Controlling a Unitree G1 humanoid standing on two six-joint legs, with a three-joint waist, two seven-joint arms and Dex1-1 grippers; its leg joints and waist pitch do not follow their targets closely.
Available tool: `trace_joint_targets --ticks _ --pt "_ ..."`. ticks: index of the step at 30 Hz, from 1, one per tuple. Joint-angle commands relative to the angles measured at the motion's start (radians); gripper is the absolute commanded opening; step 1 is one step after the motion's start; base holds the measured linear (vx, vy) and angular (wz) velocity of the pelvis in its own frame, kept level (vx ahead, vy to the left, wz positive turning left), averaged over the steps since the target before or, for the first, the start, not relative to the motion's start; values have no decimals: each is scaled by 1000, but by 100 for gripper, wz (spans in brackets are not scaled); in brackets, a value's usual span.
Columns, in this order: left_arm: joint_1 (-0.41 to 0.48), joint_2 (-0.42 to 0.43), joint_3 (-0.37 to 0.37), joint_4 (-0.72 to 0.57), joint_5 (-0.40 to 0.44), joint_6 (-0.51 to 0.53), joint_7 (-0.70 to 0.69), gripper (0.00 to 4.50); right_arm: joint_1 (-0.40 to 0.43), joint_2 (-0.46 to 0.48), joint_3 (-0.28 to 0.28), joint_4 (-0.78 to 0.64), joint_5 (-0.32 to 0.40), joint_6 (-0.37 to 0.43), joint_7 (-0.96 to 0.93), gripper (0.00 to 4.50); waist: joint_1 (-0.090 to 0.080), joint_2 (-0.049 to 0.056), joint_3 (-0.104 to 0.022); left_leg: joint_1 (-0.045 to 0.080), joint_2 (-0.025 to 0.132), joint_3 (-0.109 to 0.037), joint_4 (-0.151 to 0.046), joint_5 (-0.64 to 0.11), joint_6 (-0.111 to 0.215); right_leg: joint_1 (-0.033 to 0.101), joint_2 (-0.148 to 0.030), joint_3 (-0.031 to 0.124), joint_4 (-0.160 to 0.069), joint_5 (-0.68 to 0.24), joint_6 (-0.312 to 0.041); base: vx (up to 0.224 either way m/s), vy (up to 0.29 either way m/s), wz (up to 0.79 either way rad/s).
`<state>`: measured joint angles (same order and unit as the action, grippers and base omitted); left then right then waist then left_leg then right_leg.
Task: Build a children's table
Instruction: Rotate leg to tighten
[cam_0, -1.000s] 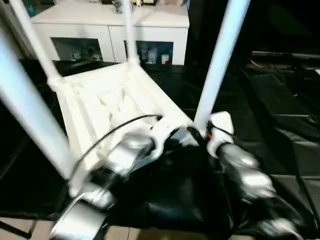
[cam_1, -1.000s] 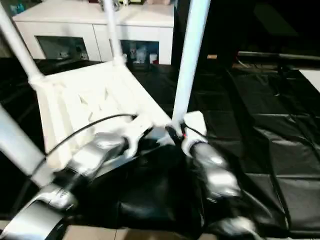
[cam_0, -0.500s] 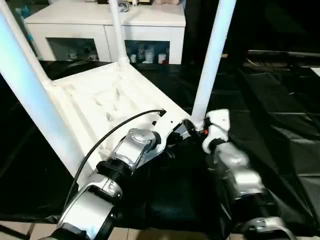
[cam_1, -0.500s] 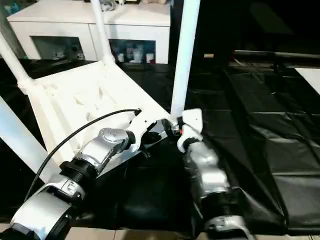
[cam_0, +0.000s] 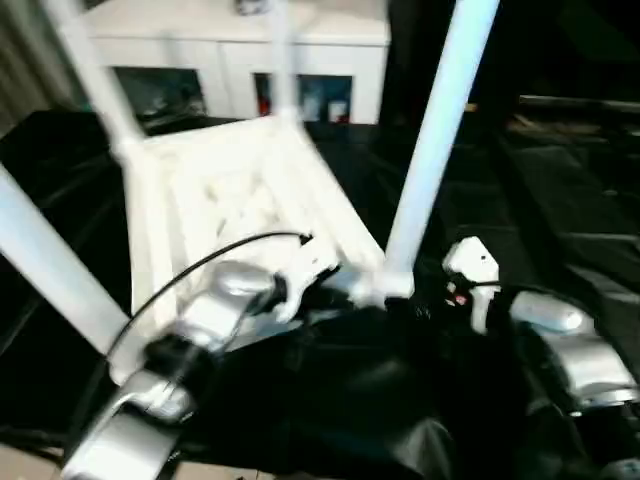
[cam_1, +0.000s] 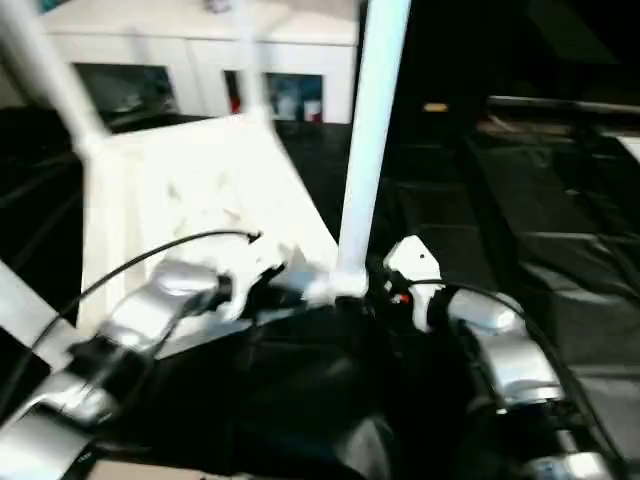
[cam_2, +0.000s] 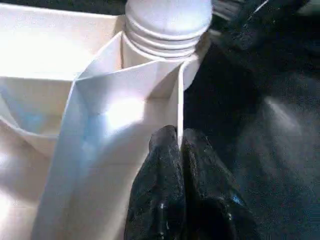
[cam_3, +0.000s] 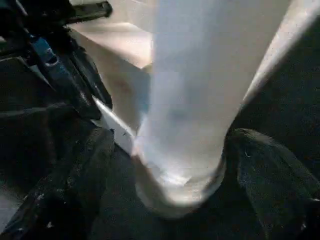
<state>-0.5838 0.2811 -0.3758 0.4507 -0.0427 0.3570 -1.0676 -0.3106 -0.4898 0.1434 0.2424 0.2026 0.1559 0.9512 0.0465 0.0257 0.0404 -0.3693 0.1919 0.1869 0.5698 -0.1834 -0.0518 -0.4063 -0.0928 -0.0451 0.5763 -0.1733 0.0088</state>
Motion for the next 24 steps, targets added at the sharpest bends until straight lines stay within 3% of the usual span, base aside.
trace_joint_targets --ticks 1,10,11,15,16,24 --pt "28 13 -44 -47 0 43 -48 0 -2 -20 24 -16 -6 13 30 396 -2 -10 -49 9 36 -4 -59 -174 103 49 -35 27 -50 -87 -290 0 0 0" --pt "58 49 -42 -110 -8 72 -73 0 -9 -33 47 4 -30 11 74 396 0 -15 -47 9 33 -1 -61 -198 73 49 -38 31 -55 -163 -255 0 0 0" --pt "63 55 -43 -129 -12 87 -72 0 -15 -32 45 12 -26 13 72 370 -1 -17 -47 9 32 -1 -60 -196 73 49 -38 32 -55 -166 -253 0 0 0" --pt "69 57 -43 -143 -14 97 -72 0 -20 -29 42 19 -23 15 74 349 -3 -16 -49 9 31 -1 -58 -179 79 50 -36 31 -53 -146 -258 0 0 0" --pt "70 58 -43 -146 -14 100 -72 0 -20 -28 42 19 -24 15 76 323 -3 -16 -50 9 31 -1 -57 -174 81 51 -36 31 -52 -139 -259 0 0 0" --pt "78 65 -44 -169 -17 114 -77 0 -14 -26 43 16 -18 12 88 277 -3 -16 -55 8 31 -1 -53 -150 94 54 -36 30 -46 -105 -273 0 0 0"
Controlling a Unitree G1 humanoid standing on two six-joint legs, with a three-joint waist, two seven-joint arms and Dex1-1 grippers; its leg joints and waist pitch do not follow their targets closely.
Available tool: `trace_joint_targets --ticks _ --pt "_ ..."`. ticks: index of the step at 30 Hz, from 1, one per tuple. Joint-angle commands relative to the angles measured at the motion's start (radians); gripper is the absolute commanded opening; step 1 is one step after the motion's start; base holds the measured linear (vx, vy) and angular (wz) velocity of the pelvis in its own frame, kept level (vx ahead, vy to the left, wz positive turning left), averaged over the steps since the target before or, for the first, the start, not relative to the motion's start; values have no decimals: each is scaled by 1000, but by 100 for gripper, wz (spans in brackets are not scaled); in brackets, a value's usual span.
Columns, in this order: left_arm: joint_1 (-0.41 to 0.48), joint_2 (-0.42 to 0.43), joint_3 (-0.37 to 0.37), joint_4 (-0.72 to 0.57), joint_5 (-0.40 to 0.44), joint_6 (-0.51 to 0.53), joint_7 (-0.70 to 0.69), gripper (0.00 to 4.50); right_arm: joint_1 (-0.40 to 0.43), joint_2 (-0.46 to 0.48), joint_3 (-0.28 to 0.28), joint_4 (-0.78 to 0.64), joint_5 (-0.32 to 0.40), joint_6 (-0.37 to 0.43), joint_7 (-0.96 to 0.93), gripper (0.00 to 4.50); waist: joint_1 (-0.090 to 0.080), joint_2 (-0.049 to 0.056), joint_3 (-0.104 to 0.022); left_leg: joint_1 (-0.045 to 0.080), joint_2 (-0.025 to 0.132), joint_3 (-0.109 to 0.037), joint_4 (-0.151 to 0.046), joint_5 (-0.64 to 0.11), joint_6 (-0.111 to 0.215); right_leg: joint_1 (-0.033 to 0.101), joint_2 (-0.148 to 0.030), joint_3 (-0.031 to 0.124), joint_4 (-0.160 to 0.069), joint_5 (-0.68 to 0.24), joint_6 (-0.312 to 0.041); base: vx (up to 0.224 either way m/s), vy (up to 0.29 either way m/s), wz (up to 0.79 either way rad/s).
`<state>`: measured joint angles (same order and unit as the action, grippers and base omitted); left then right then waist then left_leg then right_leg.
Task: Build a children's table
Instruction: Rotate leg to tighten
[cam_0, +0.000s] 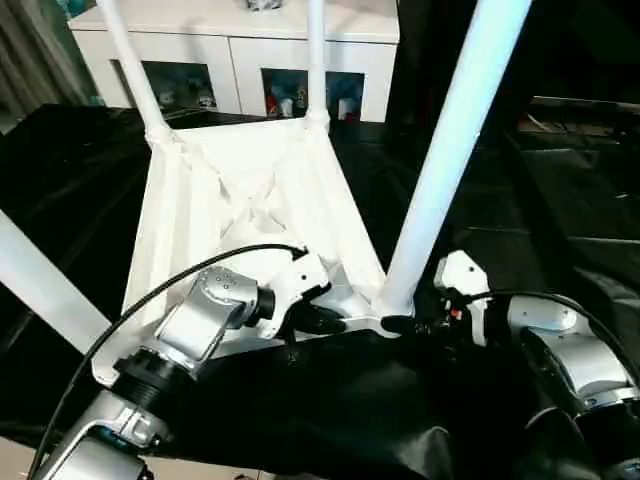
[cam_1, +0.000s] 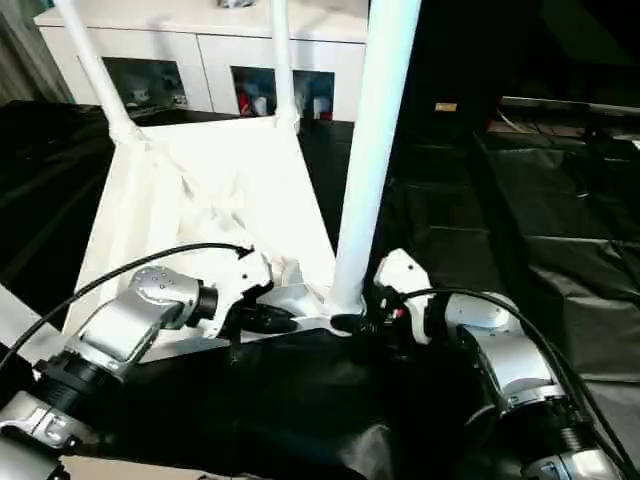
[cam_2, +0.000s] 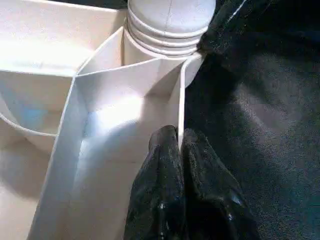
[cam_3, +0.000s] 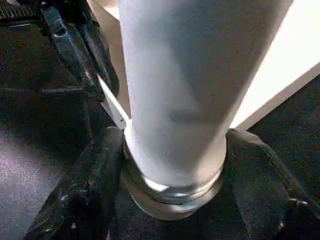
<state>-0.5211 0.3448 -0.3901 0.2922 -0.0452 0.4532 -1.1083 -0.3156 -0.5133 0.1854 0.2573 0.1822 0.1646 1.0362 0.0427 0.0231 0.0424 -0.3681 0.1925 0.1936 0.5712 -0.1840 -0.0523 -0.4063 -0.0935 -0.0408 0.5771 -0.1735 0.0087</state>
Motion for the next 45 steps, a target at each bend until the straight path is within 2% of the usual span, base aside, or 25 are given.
trace_joint_targets --ticks 1,5,6,8,9,10,11,12,13,15,16,18,21,23,28,29,30,32,35,36,37,39,42,44,45 --pt "17 3 -30 -14 -16 20 -37 0 -7 -3 1 -1 4 3 5 277 1 -13 -57 7 31 -7 -54 -150 95 54 -36 25 -48 -105 -273 0 0 0" --pt "21 3 -29 -20 -22 32 -41 0 1 3 -4 4 10 7 1 267 0 -15 -59 7 30 -7 -52 -144 98 55 -35 25 -45 -99 -276 0 0 0" --pt "23 -2 -25 -16 -23 33 -34 0 2 12 -10 13 9 9 -17 266 -1 -20 -60 7 30 -6 -50 -141 99 56 -35 25 -45 -99 -276 0 0 0" --pt "20 -42 2 26 -16 24 37 0 -12 75 -62 72 10 27 -143 266 -3 -14 -59 6 28 -5 -50 -145 93 52 -36 26 -47 -116 -277 0 0 0" --pt "20 -44 3 28 -16 24 40 0 -12 78 -65 75 10 27 -148 266 -6 -15 -58 3 27 -7 -51 -151 85 54 -35 25 -48 -127 -274 0 0 0" --pt "8 -82 28 77 -2 16 120 0 -18 128 -94 113 3 27 -247 265 -7 -14 -57 4 27 -8 -54 -164 76 54 -35 23 -50 -148 -269 0 0 0" --pt "0 -102 39 105 4 21 158 0 -18 152 -103 127 -2 25 -293 264 -15 -15 -55 7 25 -8 -55 -211 49 50 -35 22 -61 -227 -247 0 0 0" --pt "-9 -121 45 132 10 29 191 0 -17 179 -111 141 -11 21 -348 264 -15 -15 -55 7 25 -8 -55 -211 49 50 -35 22 -61 -227 -247 0 0 0" --pt "-17 -133 47 153 17 29 214 0 -16 202 -118 149 -18 20 -393 264 -18 -15 -52 6 24 -12 -61 -246 26 49 -35 21 -68 -310 -213 0 0 0" --pt "-44 -171 61 220 33 20 289 0 -15 267 -142 160 -23 34 -511 264 -23 -16 -50 6 24 -14 -64 -283 15 47 -35 20 -75 -377 -180 0 0 0" --pt "-44 -171 61 220 33 20 289 0 -15 267 -142 160 -23 34 -511 264 -24 -15 -51 11 22 -14 -63 -300 8 39 -35 21 -81 -403 -167 0 0 0" --pt "-98 -225 78 335 58 -10 408 0 -26 354 -154 191 -77 30 -718 264 -27 -10 -49 12 20 -14 -65 -304 -2 35 -33 22 -84 -398 -160 0 0 0" --pt "-134 -258 85 415 76 -43 481 0 -48 408 -152 222 -119 20 -845 264 -30 -11 -50 16 17 -16 -67 -334 -14 32 -33 21 -89 -417 -146 0 0 0" --pt "-160 -288 85 482 97 -77 517 0 -86 460 -133 263 -164 -15 -916 264 -33 -5 -49 15 16 -18 -69 -350 -10 32 -31 20 -89 -414 -144 0 0 0" --pt "-172 -307 83 502 100 -103 528 0 -107 500 -138 287 -150 -59 -940 264 -36 -6 -52 11 17 -19 -69 -356 2 36 -34 20 -89 -403 -143 0 0 0" --pt "-169 -305 75 482 100 -107 511 0 -98 506 -145 262 -127 -95 -900 264 -35 -9 -53 10 18 -18 -69 -348 7 36 -34 21 -87 -385 -147 0 0 0" --pt "-167 -302 72 469 100 -105 502 0 -92 507 -149 247 -116 -111 -879 264 -32 -9 -55 10 20 -18 -68 -343 14 37 -36 22 -85 -371 -153 0 0 0" --pt "-164 -294 67 455 97 -110 480 0 -84 503 -166 210 -87 -147 -847 320 -29 -6 -57 9 22 -16 -67 -323 22 37 -36 23 -82 -332 -166 0 0 0" --pt "-151 -270 62 408 84 -102 428 0 -80 457 -180 149 -50 -150 -766 343 -25 -5 -61 -1 24 -15 -65 -255 51 50 -36 22 -67 -219 -194 0 0 0" --pt "-149 -265 61 401 81 -103 415 0 -82 444 -182 140 -46 -149 -749 360 -26 -5 -60 -3 23 -17 -65 -244 53 52 -36 21 -66 -216 -195 0 0 0" --pt "-142 -251 57 379 77 -104 390 0 -79 415 -184 117 -25 -133 -693 366 -24 1 -61 0 23 -16 -64 -241 56 52 -35 21 -65 -211 -200 0 0 0" --pt "-112 -202 46 291 61 -72 300 0 -63 290 -164 53 20 -71 -491 371 -21 -1 -64 3 26 -12 -57 -207 73 52 -36 24 -60 -146 -230 0 0 0" --pt "-91 -167 33 233 49 -56 237 0 -45 198 -139 26 29 -40 -363 409 -13 -3 -64 1 28 -10 -52 -175 102 59 -36 23 -53 -96 -260 0 0 0" --pt "-73 -142 24 187 32 -45 192 0 -30 142 -124 10 32 -18 -283 417 -8 -3 -62 4 27 -6 -51 -179 100 54 -34 23 -55 -118 -263 0 0 0" --pt "-61 -123 16 156 20 -38 160 0 -20 108 -116 1 36 -5 -231 417 -6 -7 -60 3 28 -7 -53 -196 95 55 -36 22 -58 -153 -258 0 0 0"
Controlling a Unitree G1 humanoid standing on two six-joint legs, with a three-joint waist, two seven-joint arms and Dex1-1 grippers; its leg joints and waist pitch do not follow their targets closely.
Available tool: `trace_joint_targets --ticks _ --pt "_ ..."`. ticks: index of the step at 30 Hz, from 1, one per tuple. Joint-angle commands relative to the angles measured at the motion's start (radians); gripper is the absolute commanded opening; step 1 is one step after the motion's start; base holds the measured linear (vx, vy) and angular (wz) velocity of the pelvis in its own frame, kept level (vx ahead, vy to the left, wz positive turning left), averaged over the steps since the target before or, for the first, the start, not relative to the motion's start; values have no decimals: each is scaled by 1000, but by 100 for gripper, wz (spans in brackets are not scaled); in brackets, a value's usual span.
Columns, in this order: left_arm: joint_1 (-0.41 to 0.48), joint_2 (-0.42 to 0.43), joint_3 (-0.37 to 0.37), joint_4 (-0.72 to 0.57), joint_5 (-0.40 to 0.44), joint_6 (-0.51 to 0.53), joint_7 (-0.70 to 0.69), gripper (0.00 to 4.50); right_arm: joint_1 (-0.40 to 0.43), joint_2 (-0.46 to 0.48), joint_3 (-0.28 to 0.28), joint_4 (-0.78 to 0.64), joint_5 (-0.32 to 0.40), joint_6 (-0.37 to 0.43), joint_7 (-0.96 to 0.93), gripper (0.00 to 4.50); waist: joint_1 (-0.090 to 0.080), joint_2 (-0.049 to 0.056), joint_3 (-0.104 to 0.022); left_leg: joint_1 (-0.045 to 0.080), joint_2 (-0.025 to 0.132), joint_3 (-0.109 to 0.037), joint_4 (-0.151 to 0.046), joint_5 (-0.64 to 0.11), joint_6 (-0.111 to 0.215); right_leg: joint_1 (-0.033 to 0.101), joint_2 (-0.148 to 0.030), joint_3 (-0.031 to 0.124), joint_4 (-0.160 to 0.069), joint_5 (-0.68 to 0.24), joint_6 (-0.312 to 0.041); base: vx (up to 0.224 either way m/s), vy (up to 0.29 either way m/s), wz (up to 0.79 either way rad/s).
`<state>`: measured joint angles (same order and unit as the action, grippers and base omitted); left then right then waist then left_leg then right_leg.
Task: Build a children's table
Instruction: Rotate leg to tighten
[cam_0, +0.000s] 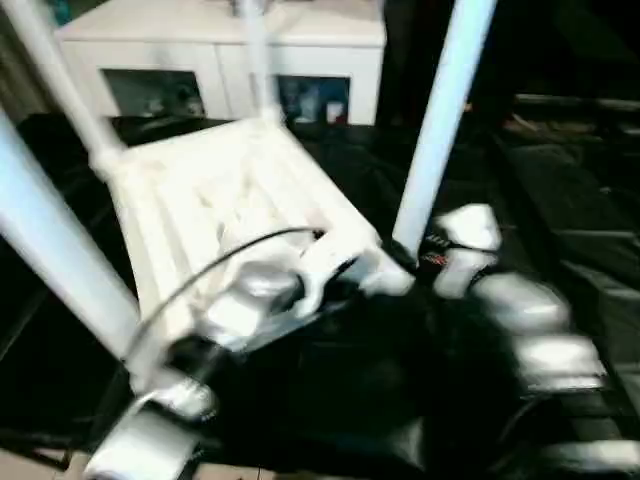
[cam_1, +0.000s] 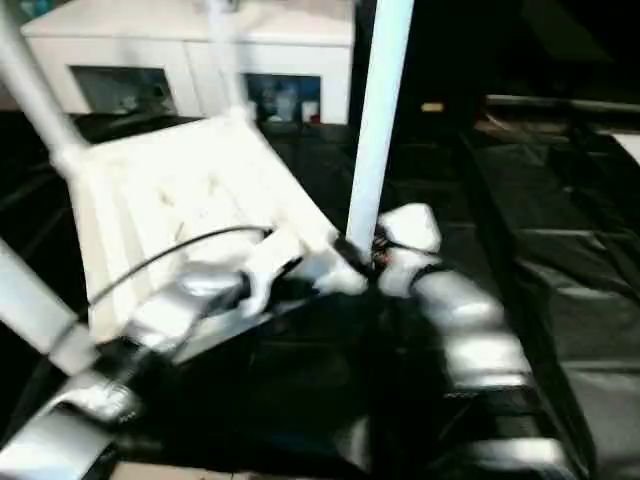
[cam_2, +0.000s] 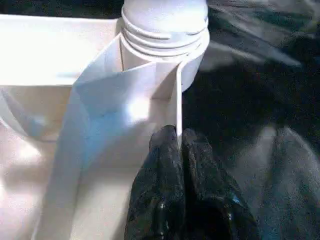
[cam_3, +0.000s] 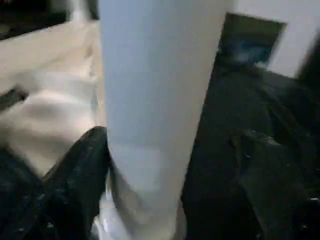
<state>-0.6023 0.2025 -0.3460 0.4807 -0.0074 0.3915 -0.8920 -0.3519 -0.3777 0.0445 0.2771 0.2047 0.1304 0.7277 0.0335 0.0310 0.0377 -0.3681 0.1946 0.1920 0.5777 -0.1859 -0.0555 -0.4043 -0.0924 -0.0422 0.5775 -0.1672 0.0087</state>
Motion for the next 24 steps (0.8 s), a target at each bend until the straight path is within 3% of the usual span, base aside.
trace_joint_targets --ticks 1,8,16,24 --pt "32 37 -37 -62 -28 21 -91 0 26 -58 34 -27 18 41 124 442 4 -14 -56 4 27 -7 -60 -200 95 54 -38 23 -57 -171 -256 0 0 0" --pt "91 121 -58 -211 -80 84 -225 0 26 -144 86 -41 19 46 256 442 2 -14 -52 9 30 -8 -65 -234 67 46 -37 26 -62 -242 -240 0 0 0" --pt "112 146 -63 -277 -101 117 -256 0 15 -126 114 -36 27 75 312 442 8 -19 -55 8 29 -5 -59 -169 86 47 -35 27 -50 -154 -263 0 0 0" --pt "120 157 -56 -295 -98 138 -254 0 2 -132 141 -2 -3 57 331 365 9 -19 -53 8 28 -6 -59 -176 75 48 -35 26 -52 -192 -249 0 0 0"
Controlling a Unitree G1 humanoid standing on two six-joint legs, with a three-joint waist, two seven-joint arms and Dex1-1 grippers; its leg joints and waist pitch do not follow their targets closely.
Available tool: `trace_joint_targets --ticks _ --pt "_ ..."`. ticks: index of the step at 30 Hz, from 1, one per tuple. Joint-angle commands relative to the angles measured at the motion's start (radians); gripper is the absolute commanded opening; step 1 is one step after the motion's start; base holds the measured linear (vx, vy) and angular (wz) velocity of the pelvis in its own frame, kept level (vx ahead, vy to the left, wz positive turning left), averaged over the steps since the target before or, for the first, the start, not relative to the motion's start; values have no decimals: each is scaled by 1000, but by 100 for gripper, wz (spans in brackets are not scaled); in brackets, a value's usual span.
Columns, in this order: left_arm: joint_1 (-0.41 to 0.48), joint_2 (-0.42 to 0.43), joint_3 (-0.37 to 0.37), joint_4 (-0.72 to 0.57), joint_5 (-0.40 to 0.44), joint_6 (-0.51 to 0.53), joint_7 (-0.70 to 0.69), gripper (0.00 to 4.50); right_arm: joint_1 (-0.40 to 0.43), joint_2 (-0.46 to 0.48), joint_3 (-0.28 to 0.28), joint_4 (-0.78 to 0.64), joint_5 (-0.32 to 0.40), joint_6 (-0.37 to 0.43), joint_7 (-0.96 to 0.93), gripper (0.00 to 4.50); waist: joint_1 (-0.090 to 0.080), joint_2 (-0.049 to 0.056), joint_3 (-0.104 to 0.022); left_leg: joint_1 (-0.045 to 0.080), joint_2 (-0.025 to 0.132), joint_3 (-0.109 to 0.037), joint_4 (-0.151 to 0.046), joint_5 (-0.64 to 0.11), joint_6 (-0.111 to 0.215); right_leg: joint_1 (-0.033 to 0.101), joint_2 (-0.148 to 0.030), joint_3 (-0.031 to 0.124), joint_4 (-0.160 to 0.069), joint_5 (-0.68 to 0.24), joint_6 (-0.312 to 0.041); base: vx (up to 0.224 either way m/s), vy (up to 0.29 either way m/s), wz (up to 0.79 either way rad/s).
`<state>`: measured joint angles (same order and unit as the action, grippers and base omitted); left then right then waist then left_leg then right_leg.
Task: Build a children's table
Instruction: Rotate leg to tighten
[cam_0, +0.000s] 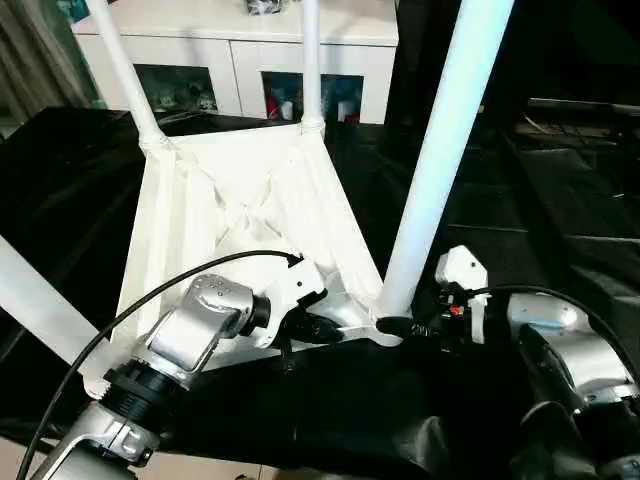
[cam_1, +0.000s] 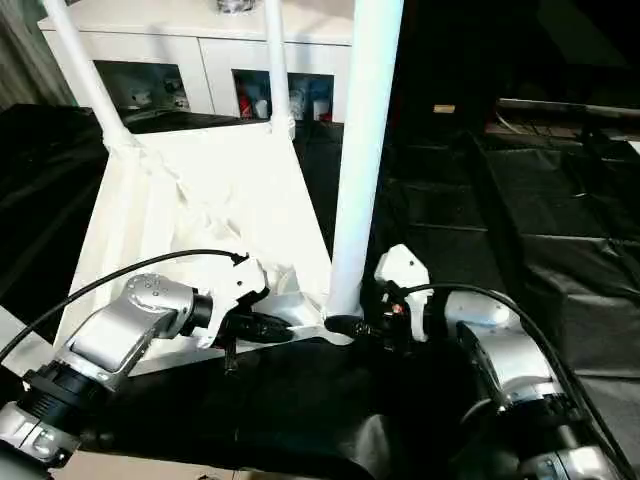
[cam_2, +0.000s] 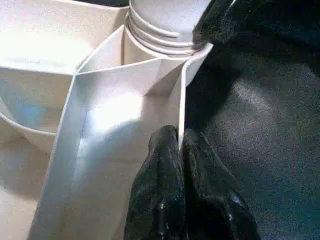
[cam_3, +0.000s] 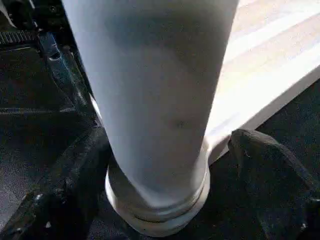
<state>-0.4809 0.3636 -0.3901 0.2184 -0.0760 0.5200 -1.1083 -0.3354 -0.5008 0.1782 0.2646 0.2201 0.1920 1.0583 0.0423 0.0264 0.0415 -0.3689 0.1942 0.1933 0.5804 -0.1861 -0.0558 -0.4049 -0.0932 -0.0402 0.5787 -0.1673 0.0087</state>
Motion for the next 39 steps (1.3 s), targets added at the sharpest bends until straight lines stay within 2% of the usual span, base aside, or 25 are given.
trace_joint_targets --ticks 1,8,9,14,16,18,20,22,23,26,29,36,39 --pt "-3 -4 -12 -31 -30 9 -37 0 -14 -9 8 10 -18 -4 0 365 0 -15 -57 9 28 -7 -61 -176 75 48 -34 24 -53 -191 -249 0 0 0" --pt "-4 0 -10 -33 -33 18 -32 0 -14 -11 12 16 -26 -1 16 311 -1 -13 -59 8 27 -8 -59 -162 84 50 -34 23 -50 -162 -258 0 0 0" --pt "-4 0 -10 -33 -33 19 -32 0 -14 -11 13 17 -27 -2 17 289 -1 -14 -59 8 27 -7 -58 -160 85 50 -34 24 -49 -158 -260 0 0 0" --pt "-5 -2 -8 -30 -30 18 -26 0 -17 -7 11 29 -35 -22 -3 268 -3 -14 -59 8 27 -8 -58 -169 83 50 -33 23 -50 -169 -261 0 0 0" --pt "-6 -1 -8 -29 -31 18 -26 0 -20 -2 4 33 -39 -25 -21 268 -3 -14 -60 8 27 -8 -57 -171 80 50 -34 23 -50 -173 -259 0 0 0" --pt "-6 0 -7 -27 -31 16 -26 0 -20 5 -12 19 5 24 3 302 -4 -14 -59 8 26 -8 -58 -176 80 51 -33 23 -50 -177 -259 0 0 0" --pt "-8 0 -6 -25 -30 16 -25 0 -18 6 -17 9 25 47 18 312 -4 -13 -61 10 27 -9 -57 -177 79 51 -33 23 -50 -176 -259 0 0 0" --pt "-9 1 -5 -23 -30 15 -24 0 -17 6 -13 16 12 35 9 324 -4 -12 -60 9 27 -9 -57 -176 78 50 -33 23 -49 -173 -261 0 0 0" --pt "-10 1 -4 -22 -30 14 -24 0 -18 6 -10 21 4 27 3 352 -3 -12 -61 9 27 -8 -57 -175 76 50 -33 23 -49 -169 -261 0 0 0" --pt "-9 3 -4 -23 -29 13 -23 0 -19 6 -2 41 -31 -11 -27 357 -2 -13 -61 8 26 -8 -56 -170 72 50 -34 23 -48 -167 -259 0 0 0" --pt "-9 3 -5 -23 -29 13 -23 0 -18 5 -6 45 -32 -11 -29 357 -3 -13 -60 8 25 -9 -56 -179 72 51 -33 23 -49 -176 -257 0 0 0" --pt "-11 7 -4 -17 -27 9 -24 0 -6 1 -36 -5 46 63 20 357 -3 -11 -64 8 25 -9 -54 -166 81 53 -32 23 -45 -139 -269 0 0 0" --pt "-11 8 -5 -16 -27 7 -25 0 3 -7 -29 -13 51 71 36 357 -1 -9 -64 9 26 -9 -54 -165 81 52 -33 23 -45 -143 -271 0 0 0"
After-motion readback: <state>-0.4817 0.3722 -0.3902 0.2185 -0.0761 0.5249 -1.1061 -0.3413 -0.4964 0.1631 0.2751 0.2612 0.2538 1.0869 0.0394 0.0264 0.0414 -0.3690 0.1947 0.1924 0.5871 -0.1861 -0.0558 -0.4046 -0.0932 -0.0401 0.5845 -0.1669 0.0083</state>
